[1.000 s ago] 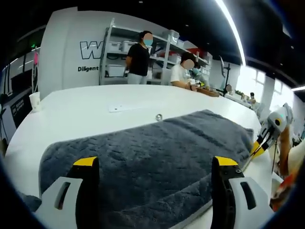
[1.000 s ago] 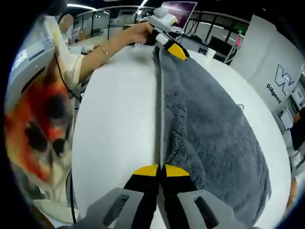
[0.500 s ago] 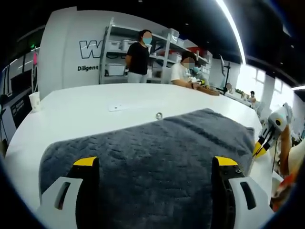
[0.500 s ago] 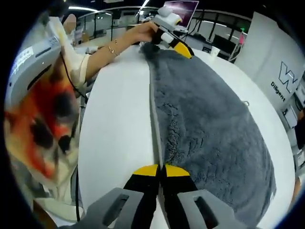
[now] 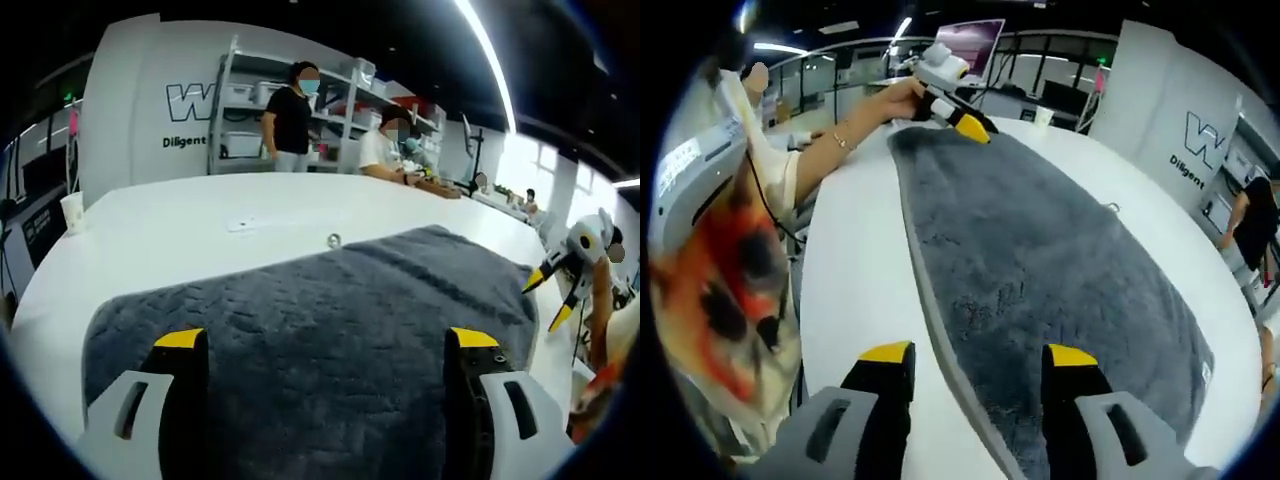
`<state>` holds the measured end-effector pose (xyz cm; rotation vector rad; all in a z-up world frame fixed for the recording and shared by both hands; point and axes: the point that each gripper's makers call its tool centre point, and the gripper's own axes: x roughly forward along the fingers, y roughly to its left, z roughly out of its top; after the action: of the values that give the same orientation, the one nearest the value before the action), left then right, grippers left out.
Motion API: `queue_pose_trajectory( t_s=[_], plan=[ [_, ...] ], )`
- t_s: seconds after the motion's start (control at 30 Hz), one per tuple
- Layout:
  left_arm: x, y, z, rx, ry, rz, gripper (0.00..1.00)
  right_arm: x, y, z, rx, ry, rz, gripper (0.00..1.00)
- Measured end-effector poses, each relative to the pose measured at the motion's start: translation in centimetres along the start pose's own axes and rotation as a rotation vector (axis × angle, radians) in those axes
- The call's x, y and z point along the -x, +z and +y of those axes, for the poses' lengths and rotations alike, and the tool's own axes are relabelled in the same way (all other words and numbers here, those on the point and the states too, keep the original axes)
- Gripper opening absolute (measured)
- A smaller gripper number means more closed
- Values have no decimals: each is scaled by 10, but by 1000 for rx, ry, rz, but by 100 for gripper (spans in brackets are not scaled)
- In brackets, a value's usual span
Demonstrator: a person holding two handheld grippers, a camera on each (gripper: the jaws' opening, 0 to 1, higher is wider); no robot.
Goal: Open the folded towel by lifting each exposed corner and separating the folded layers until the towel lies flat within the target outline without major curled edges
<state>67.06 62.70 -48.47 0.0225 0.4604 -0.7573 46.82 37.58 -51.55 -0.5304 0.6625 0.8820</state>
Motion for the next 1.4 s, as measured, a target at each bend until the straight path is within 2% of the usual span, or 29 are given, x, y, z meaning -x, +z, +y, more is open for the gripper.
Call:
queue_pose_trajectory(
  t_s=[0.33, 0.53, 0.63, 0.8, 0.93, 1.07, 1.1, 1.13, 1.2, 1.3, 1.4],
  plan=[
    [-1, 0, -6, -28, -9, 15, 97, 5, -4, -17, -146, -79, -33, 89],
    [1, 8, -14, -58, -14, 5, 97, 12, -5, -31, -239, -125, -65, 100],
    [7, 11, -20, -69, -10, -2, 97, 15, -5, -35, -278, -134, -74, 99],
    [25, 10, -36, -85, -6, 7, 97, 17, -4, -42, -291, -159, -86, 99],
    [49, 9, -38, -125, 57, 14, 97, 13, -3, -39, -283, -155, -90, 99],
    [72, 8, -40, -110, 85, -4, 97, 10, -2, -37, -272, -144, -89, 99],
    [87, 6, -39, -87, 114, -25, 97, 9, -1, -36, -269, -138, -96, 99],
    [90, 5, -39, -85, 120, -27, 97, 9, -1, -36, -269, -137, -98, 99],
    [108, -1, -39, -79, 154, -39, 97, 7, 0, -35, -271, -134, -106, 99],
    [122, -10, -38, -66, 181, -34, 97, 6, -1, -34, -267, -134, -104, 99],
    [140, -19, -33, -50, 236, -35, 96, 5, 0, -34, -264, -134, -104, 98]
  ],
)
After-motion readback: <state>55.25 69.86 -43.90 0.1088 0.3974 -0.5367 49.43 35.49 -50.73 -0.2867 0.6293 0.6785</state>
